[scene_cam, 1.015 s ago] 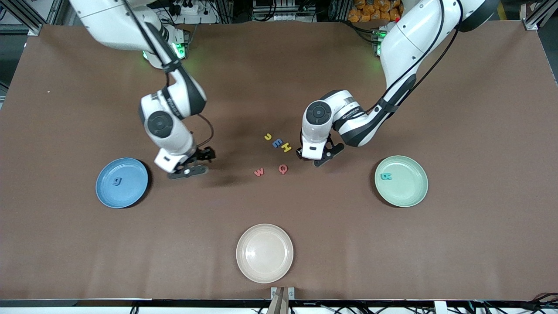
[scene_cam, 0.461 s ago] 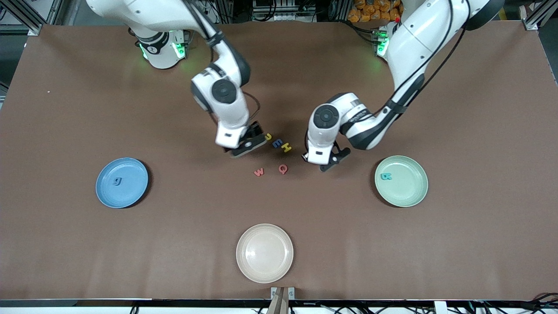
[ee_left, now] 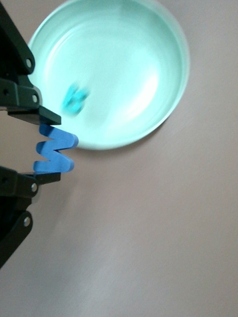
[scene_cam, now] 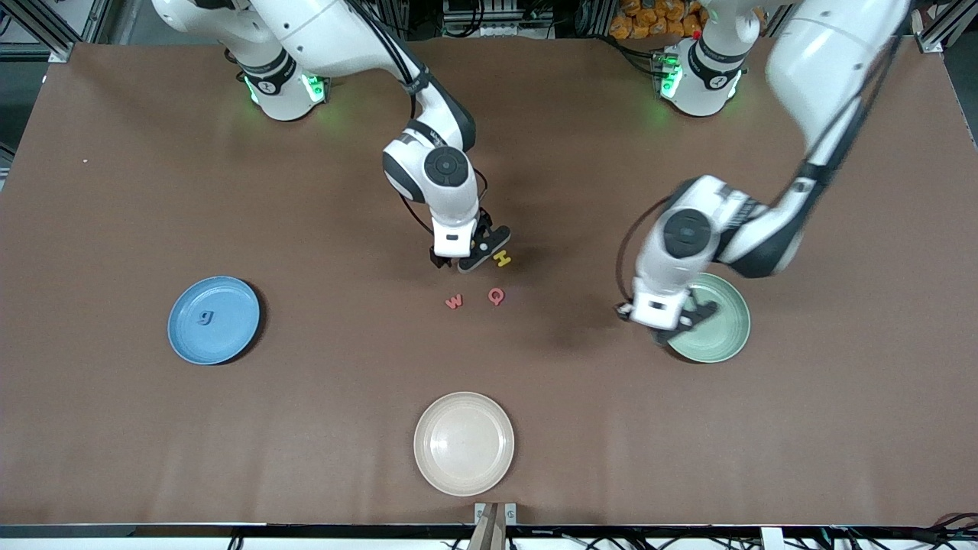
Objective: Sort upper and lower case letters into plates
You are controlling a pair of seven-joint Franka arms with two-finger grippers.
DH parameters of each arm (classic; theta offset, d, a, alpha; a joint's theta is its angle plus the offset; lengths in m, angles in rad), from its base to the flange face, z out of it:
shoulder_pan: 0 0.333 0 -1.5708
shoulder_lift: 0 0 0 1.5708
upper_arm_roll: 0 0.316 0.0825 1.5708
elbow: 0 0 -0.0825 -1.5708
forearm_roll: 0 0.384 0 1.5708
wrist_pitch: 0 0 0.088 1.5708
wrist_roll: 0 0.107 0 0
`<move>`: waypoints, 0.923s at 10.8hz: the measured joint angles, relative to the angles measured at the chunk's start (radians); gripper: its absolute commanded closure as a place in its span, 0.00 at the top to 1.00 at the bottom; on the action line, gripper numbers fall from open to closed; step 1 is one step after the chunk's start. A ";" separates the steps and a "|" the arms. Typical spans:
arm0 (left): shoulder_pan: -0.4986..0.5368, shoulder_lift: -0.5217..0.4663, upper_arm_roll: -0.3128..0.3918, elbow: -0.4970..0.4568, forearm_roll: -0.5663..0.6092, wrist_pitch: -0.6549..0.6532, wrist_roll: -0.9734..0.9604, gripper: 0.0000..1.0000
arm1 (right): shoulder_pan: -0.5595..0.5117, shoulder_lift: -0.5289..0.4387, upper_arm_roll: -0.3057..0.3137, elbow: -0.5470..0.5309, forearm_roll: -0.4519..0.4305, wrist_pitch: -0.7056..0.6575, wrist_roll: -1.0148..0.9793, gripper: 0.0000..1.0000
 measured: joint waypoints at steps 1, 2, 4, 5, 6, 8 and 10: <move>0.059 -0.001 0.001 -0.005 0.000 -0.001 0.091 0.00 | 0.000 0.008 0.001 0.000 0.000 0.000 -0.011 1.00; 0.110 0.004 0.002 -0.013 0.000 -0.001 0.160 0.00 | 0.000 0.010 0.006 0.000 0.000 -0.002 -0.015 1.00; 0.154 0.031 0.001 -0.024 0.000 0.000 0.203 0.20 | 0.000 0.010 0.021 0.000 0.000 -0.007 -0.016 1.00; 0.151 0.044 -0.001 -0.027 0.000 0.000 0.203 0.78 | 0.001 0.010 0.029 0.000 0.000 -0.009 -0.016 1.00; 0.146 0.053 -0.004 -0.029 0.000 0.000 0.203 1.00 | 0.002 0.010 0.034 -0.002 0.000 -0.010 -0.016 1.00; 0.139 0.057 -0.007 -0.029 0.000 0.000 0.202 1.00 | 0.015 0.010 0.038 -0.006 0.000 -0.010 -0.016 1.00; 0.138 0.055 -0.013 -0.025 0.000 0.001 0.201 1.00 | 0.019 0.007 0.039 -0.016 0.000 0.004 -0.016 1.00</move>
